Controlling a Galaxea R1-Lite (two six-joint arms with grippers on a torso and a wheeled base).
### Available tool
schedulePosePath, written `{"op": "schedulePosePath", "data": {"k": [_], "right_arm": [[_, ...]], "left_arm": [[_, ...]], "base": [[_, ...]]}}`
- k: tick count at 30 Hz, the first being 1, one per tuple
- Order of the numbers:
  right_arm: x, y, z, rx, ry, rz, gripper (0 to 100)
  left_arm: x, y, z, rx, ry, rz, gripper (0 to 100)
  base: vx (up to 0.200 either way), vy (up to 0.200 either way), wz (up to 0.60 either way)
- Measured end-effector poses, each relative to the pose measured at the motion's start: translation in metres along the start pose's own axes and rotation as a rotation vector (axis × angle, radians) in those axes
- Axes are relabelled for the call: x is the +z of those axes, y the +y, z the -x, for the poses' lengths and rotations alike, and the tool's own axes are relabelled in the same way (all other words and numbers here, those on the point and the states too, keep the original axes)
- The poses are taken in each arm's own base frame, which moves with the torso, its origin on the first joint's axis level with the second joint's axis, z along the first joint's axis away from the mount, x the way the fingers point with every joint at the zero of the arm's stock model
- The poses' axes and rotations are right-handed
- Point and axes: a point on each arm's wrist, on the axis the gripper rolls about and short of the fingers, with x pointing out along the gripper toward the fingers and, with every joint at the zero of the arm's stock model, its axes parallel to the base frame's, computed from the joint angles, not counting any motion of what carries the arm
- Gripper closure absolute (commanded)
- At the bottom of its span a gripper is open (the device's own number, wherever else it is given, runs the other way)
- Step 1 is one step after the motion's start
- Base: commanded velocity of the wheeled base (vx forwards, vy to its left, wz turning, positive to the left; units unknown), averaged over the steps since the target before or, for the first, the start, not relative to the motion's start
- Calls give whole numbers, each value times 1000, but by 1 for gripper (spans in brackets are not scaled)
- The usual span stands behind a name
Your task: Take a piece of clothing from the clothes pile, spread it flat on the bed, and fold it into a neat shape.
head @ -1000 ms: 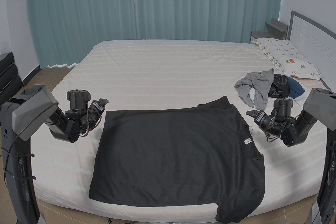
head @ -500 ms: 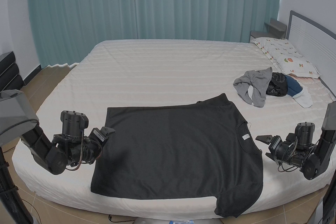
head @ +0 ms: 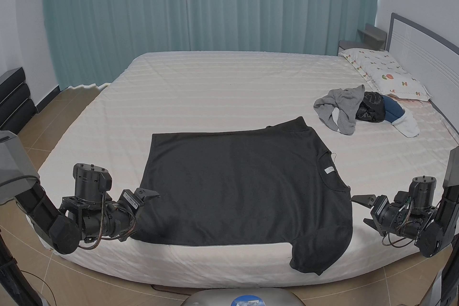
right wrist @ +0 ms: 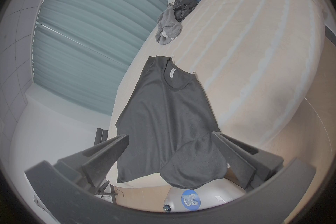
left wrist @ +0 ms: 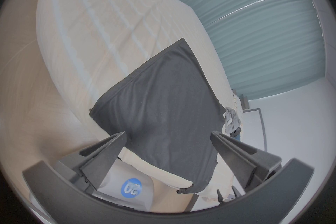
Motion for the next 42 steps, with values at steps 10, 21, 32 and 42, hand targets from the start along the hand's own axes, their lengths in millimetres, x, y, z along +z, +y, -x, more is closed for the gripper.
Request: {"op": "schedulePosePath", "data": {"k": [10, 21, 32, 42], "right_arm": [[-3, 2, -3, 8, 14, 12, 0], [-7, 3, -7, 21, 25, 24, 0], [-15, 2, -12, 19, 59, 30, 0], [-23, 0, -16, 28, 78, 40, 0]], "left_arm": [[0, 4, 1, -2, 13, 23, 0], [22, 19, 4, 10, -16, -9, 0], [59, 63, 23, 4, 30, -227, 0], [67, 95, 7, 171, -25, -302, 0]], "base": [[0, -200, 0], [0, -36, 0], [0, 0, 0], [0, 0, 0]]}}
